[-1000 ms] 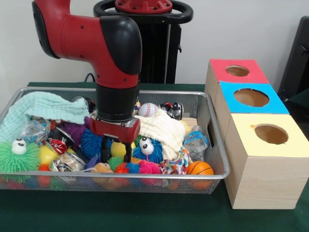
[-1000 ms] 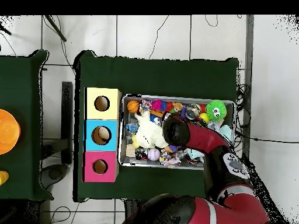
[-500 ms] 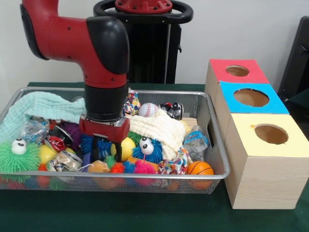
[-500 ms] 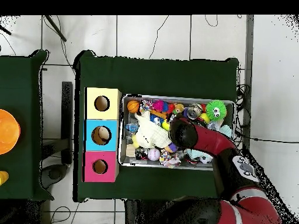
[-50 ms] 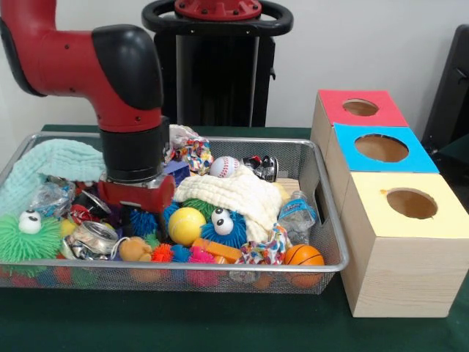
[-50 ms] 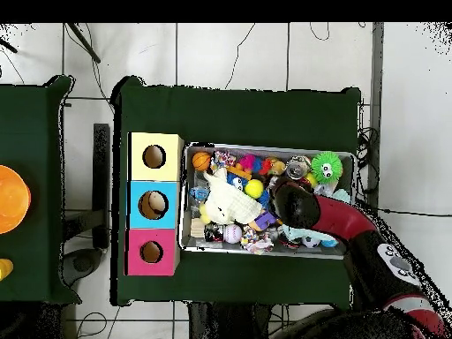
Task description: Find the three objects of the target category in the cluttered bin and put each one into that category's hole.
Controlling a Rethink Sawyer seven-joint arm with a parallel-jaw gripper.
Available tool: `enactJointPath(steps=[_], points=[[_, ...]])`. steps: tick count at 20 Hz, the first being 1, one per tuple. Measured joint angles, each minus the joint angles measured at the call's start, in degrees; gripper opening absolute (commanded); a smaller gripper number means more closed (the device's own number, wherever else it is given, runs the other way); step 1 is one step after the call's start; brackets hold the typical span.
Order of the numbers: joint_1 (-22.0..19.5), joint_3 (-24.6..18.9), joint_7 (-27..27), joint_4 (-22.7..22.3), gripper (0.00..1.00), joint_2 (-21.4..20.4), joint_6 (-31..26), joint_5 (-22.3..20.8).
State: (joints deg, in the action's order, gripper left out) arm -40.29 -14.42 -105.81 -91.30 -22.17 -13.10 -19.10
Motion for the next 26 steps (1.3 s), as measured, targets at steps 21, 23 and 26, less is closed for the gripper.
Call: enactJointPath(steps=[21, 23, 26], points=[[-5.9, -6.3, 0.0, -1.1, 1.0, -0.4, -1.0, -11.3], [-6.4, -6.7, 0.0, -1.3, 1.0, -0.4, -1.0, -11.9], [-6.8, -7.1, 0.0, -1.3, 1.0, -0.4, -1.0, -12.5]])
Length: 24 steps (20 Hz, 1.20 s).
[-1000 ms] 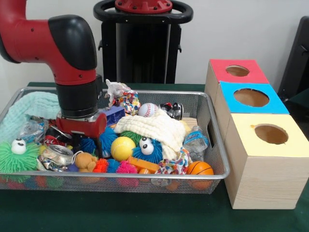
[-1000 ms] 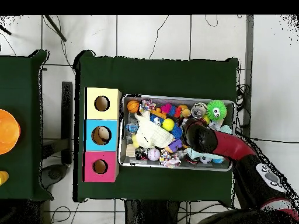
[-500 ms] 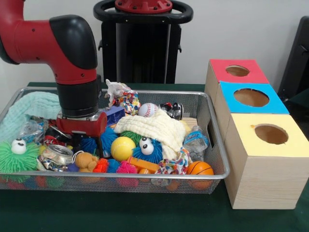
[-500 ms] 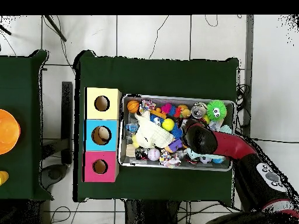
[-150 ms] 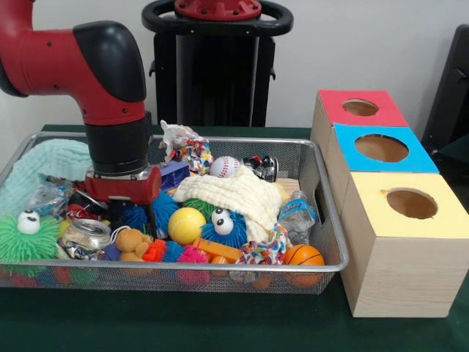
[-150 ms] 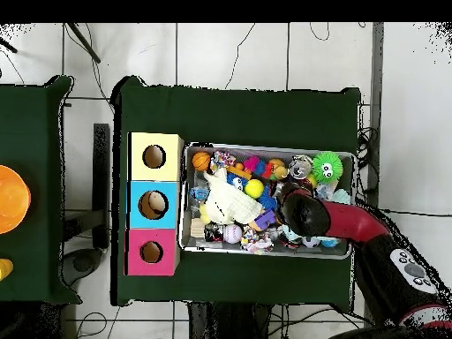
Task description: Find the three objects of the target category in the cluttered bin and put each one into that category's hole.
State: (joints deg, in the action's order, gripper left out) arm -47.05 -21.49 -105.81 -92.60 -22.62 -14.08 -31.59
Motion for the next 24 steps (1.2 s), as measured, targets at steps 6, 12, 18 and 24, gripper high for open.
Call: enactJointPath(steps=[6, 12, 18, 24], points=[[-0.2, -0.2, 0.0, 0.0, 0.0, -0.1, 0.0, -1.5], [-0.7, -0.6, 0.0, 0.0, 0.0, -0.3, 0.0, -2.6], [-1.7, -1.2, 0.0, -0.1, 0.0, -0.7, 0.0, -3.1], [-2.6, -2.1, 0.0, -0.1, 1.0, -1.4, 0.0, -3.1]])
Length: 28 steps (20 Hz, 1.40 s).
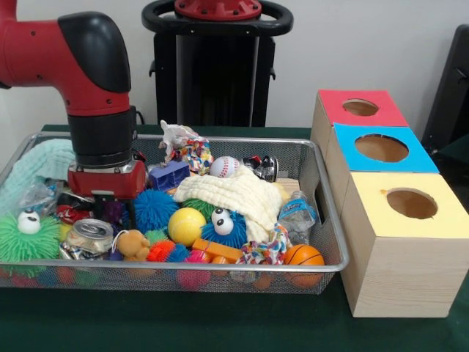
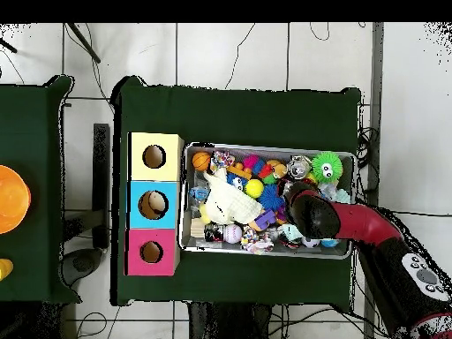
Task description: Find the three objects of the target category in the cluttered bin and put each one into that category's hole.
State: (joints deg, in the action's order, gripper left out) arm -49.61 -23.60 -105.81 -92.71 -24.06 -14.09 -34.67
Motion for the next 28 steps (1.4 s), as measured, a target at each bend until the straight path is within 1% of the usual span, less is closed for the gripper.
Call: enactJointPath(steps=[9, 19, 25, 28], points=[[0.0, 0.0, 0.0, 0.0, 1.0, 0.0, -0.1, 0.0], [0.4, 0.0, 0.0, -0.1, 1.0, -0.5, -1.6, 0.0], [1.6, 0.1, 0.0, -1.5, 1.0, -3.5, -3.8, 1.0], [1.3, 0.0, 0.0, -2.8, 1.0, -5.8, -7.6, 2.9]])
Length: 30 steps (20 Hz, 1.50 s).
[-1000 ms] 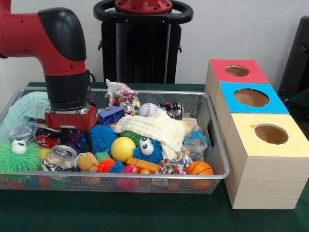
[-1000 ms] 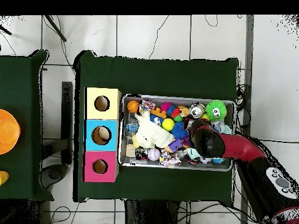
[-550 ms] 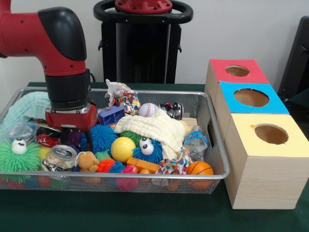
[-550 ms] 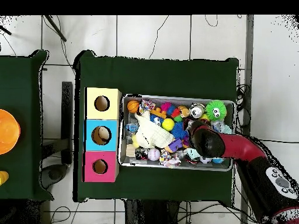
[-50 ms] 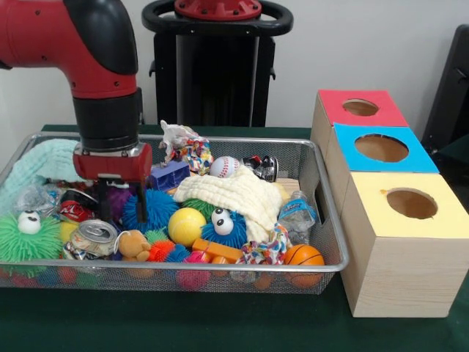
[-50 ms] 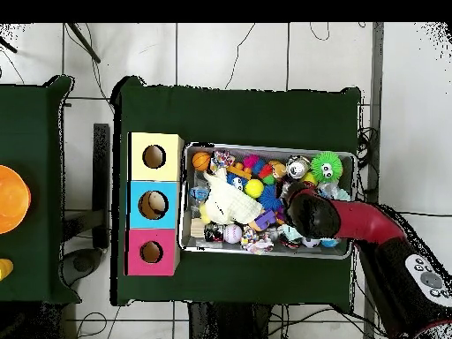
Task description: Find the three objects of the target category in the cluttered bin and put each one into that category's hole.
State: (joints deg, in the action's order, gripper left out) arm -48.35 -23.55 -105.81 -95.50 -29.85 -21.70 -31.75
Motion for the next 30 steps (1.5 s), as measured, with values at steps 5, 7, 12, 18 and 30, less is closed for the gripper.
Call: enactJointPath(steps=[5, 7, 12, 18, 30], points=[[-1.1, 0.0, 0.0, -1.4, 1.0, -3.6, -7.8, 3.0], [-1.8, -0.1, 0.0, -1.5, 1.0, -4.8, -11.0, 3.6], [-3.0, -0.3, 0.0, -1.5, 1.0, -5.3, -12.3, 3.6], [-2.5, -0.2, 0.0, -1.2, 1.0, -3.6, -12.1, 3.1], [1.2, -0.1, 0.0, -1.0, 1.0, -1.8, -11.6, -1.3]])
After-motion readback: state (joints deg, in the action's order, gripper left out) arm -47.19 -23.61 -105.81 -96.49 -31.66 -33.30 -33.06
